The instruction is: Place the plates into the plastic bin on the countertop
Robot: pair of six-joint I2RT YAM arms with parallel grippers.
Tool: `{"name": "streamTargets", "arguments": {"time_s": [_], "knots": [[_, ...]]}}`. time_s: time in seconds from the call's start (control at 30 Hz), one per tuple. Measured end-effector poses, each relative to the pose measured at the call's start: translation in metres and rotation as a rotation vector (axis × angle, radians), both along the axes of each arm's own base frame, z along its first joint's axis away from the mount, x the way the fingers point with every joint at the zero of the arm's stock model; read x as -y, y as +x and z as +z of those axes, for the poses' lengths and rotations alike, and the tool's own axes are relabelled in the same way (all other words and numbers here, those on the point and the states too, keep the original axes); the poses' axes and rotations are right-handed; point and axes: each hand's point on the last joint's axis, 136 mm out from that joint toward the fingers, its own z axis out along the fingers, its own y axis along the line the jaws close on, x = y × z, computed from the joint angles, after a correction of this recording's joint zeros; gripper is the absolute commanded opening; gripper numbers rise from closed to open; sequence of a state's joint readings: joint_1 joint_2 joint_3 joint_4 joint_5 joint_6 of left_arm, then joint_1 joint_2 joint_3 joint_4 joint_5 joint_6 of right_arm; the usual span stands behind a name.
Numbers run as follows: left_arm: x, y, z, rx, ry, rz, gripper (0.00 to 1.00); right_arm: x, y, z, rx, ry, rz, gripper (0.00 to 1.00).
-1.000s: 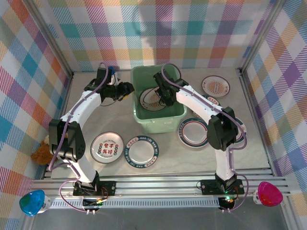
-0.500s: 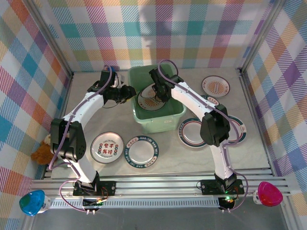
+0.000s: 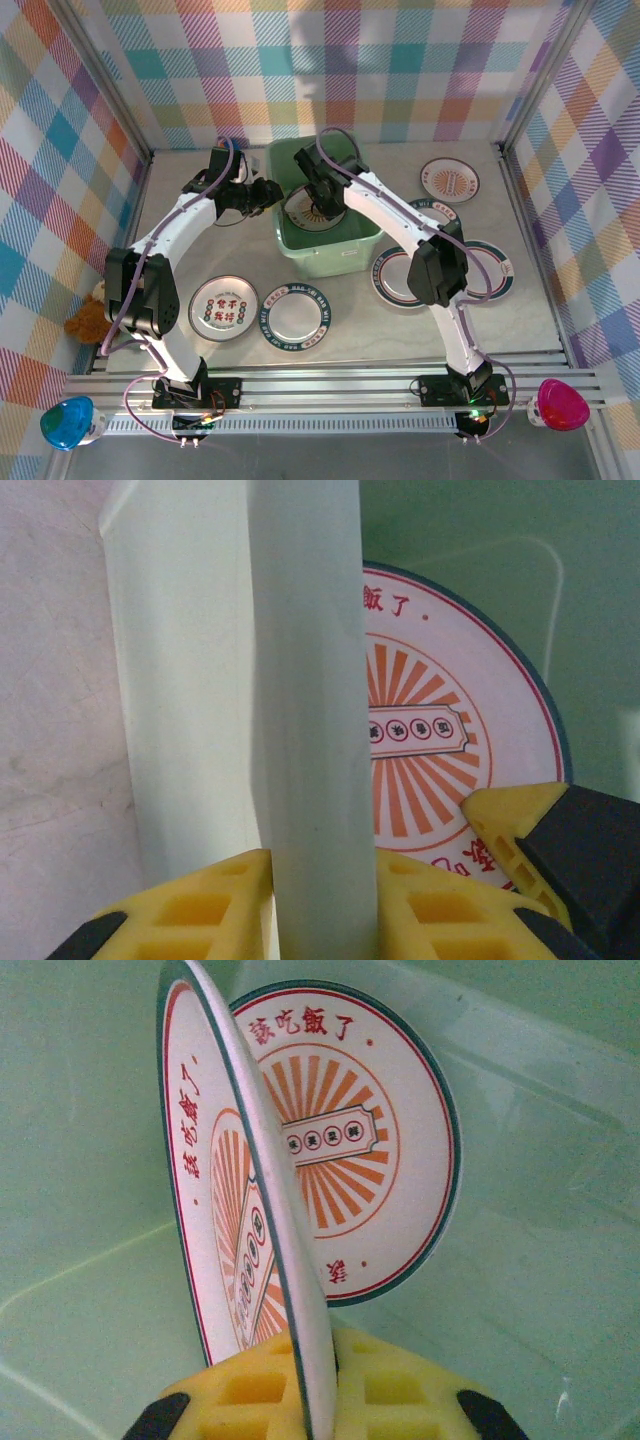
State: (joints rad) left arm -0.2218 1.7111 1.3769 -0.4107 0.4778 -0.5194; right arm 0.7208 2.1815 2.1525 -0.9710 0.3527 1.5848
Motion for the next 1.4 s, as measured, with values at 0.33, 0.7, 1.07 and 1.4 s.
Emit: {"name": "streamTargets", "arguments": {"time_s": [0.33, 0.7, 1.07, 1.4], "knots": [[0.0, 0.0, 0.0, -0.001, 0.001, 0.0, 0.27, -0.001, 0.003, -0.035, -0.017, 0.003, -0.086, 0.0], [-0.001, 0.0, 0.0, -0.002, 0.005, 0.002, 0.26, -0.005, 0.015, -0.034, 0.03, 0.042, -0.146, 0.0], [-0.001, 0.0, 0.0, 0.007, 0.02, 0.0, 0.25, -0.011, 0.021, -0.059, 0.027, 0.068, -0.178, 0.0], [-0.003, -0.001, 0.0, 0.002, 0.039, 0.003, 0.24, -0.009, 0.025, -0.062, 0.052, 0.075, -0.202, 0.23]]}}
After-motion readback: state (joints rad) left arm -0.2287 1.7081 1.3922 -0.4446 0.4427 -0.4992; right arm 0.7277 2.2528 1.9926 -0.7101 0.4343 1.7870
